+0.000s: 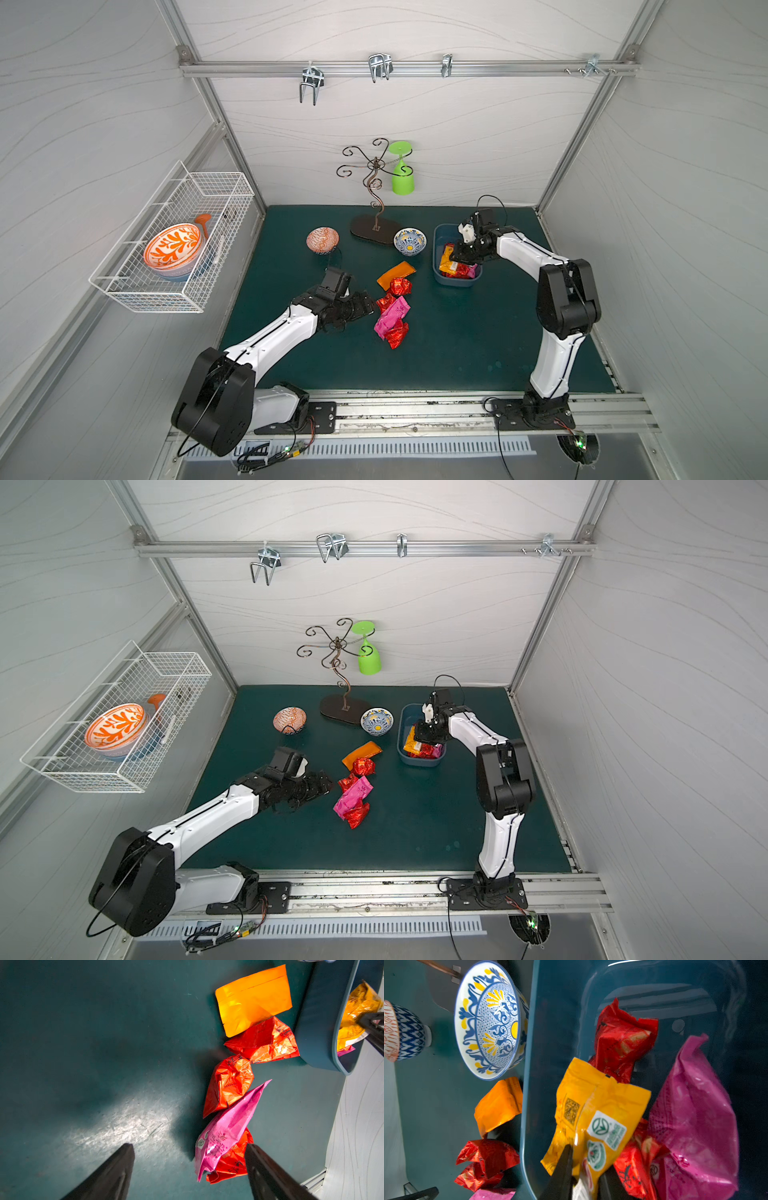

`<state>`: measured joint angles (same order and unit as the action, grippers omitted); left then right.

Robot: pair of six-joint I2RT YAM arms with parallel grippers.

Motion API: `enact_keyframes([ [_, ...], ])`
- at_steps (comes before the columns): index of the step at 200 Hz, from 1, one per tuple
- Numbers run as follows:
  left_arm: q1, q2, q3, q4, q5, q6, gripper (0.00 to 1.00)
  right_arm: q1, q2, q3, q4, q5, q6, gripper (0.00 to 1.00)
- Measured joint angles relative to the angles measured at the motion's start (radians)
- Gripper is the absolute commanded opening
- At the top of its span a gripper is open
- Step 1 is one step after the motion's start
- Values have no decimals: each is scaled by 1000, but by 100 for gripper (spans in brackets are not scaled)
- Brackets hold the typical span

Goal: Put the tea bags into the storage box
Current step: Place the tea bag in the storage box.

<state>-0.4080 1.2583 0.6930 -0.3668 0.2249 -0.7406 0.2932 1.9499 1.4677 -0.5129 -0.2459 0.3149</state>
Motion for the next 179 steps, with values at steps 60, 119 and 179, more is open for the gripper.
enact_keyframes([
  [60, 0, 0, 0, 0, 0, 0, 88, 54, 28, 7, -2, 80, -47, 46],
  [119, 0, 0, 0, 0, 0, 0, 88, 69, -59, -135, -24, 113, -72, 48],
  [179, 0, 0, 0, 0, 0, 0, 88, 69, -216, -260, -76, 114, -69, 60],
])
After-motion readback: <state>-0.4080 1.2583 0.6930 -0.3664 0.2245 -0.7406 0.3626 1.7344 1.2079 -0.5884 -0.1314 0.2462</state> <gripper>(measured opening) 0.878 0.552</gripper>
